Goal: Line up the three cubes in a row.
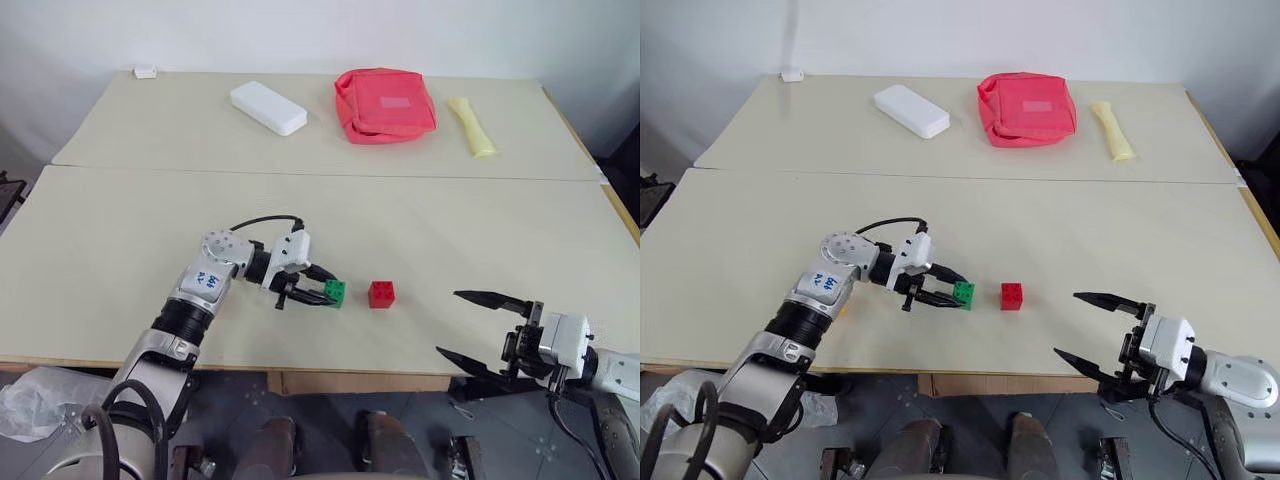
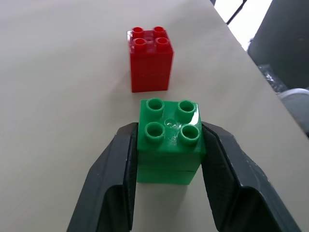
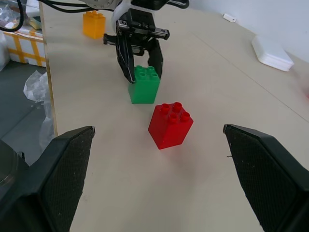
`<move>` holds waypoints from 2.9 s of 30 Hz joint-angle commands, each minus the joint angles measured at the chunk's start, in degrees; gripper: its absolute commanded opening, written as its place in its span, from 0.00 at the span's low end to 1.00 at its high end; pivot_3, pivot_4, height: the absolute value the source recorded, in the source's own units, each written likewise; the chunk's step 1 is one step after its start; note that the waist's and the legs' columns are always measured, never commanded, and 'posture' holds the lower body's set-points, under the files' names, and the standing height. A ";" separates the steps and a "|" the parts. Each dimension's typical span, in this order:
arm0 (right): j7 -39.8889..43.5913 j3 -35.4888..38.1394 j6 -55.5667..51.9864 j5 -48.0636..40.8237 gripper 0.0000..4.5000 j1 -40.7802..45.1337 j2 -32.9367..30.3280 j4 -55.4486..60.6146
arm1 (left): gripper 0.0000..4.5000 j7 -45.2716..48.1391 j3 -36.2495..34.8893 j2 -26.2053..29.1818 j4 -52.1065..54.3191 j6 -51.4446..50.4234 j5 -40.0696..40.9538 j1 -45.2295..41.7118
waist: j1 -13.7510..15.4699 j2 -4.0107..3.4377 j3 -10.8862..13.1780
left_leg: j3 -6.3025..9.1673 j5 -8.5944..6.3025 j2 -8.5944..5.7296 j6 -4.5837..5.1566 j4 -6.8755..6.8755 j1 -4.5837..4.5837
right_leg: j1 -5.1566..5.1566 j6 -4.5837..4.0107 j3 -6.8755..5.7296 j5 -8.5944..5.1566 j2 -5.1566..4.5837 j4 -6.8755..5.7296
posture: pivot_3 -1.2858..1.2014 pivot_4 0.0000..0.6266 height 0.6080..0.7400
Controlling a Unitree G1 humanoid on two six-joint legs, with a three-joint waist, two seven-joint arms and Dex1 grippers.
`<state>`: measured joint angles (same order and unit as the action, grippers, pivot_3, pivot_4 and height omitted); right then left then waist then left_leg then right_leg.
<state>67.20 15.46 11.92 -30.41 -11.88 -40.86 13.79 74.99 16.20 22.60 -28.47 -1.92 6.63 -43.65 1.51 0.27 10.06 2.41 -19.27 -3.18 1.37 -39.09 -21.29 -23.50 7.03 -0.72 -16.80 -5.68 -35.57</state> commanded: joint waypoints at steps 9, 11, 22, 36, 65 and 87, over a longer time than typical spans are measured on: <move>0.24 0.95 -3.28 -2.01 1.00 2.72 -0.89 2.01 | 0.99 2.01 -6.05 3.57 7.12 -4.84 4.67 -0.48 | -0.05 0.01 0.00 | 0.03 0.00 0.01 0.00 0.00 -0.02 | -0.01 0.00 0.02 0.00 -0.02 -0.03 | 0.52 0.24 1.00; 1.66 0.38 -5.42 -2.94 1.00 2.95 -1.71 1.33 | 0.99 2.32 -9.78 5.50 11.49 -7.48 8.64 0.77 | -0.12 0.00 0.00 | 0.05 0.00 0.04 -0.01 0.00 -0.03 | -0.03 0.00 0.07 0.00 -0.07 -0.02 | 0.52 0.24 1.00; 9.16 -5.75 -2.66 -2.66 1.00 12.63 1.18 -6.41 | 0.99 -1.12 -29.85 17.17 15.81 -3.11 18.00 16.02 | -0.67 -0.02 0.00 | 0.07 -0.03 0.21 -0.15 0.04 0.03 | 0.00 -0.06 0.10 -0.03 -0.17 0.02 | 0.52 0.24 1.00; 8.68 -13.30 -5.83 -4.17 1.00 18.96 6.26 0.48 | 0.99 -15.54 -54.65 14.94 16.68 3.44 21.73 56.54 | -0.60 -0.01 0.01 | 0.13 -0.33 0.33 -0.10 0.07 0.05 | 0.06 -0.21 0.05 -0.10 -0.32 0.18 | 0.52 0.24 1.00; 2.25 -10.84 -9.89 -3.41 1.00 15.35 4.34 8.15 | 0.34 -6.19 -34.00 20.13 15.57 -0.08 20.02 39.84 | -1.24 -0.03 0.01 | 0.12 -0.41 0.44 -0.24 0.11 0.06 | 0.03 -0.23 0.01 -0.11 -0.12 0.41 | 0.52 0.24 1.00; -1.99 -2.63 -6.97 -1.37 1.00 2.22 2.93 11.00 | 0.34 14.06 -10.35 8.70 -15.10 14.39 7.74 1.93 | -1.13 -0.03 0.01 | -0.19 -0.38 0.40 -0.12 -0.02 0.00 | -0.09 -0.19 -0.33 -0.10 0.13 0.01 | 0.52 0.24 1.00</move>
<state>65.84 11.62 3.81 -31.58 -8.81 -38.12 22.45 85.99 5.82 31.53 -42.58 10.68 15.08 -40.51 0.38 0.24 10.08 2.22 -19.65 -2.79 1.25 -39.11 -21.28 -23.59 6.84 -1.05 -16.89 -5.57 -35.57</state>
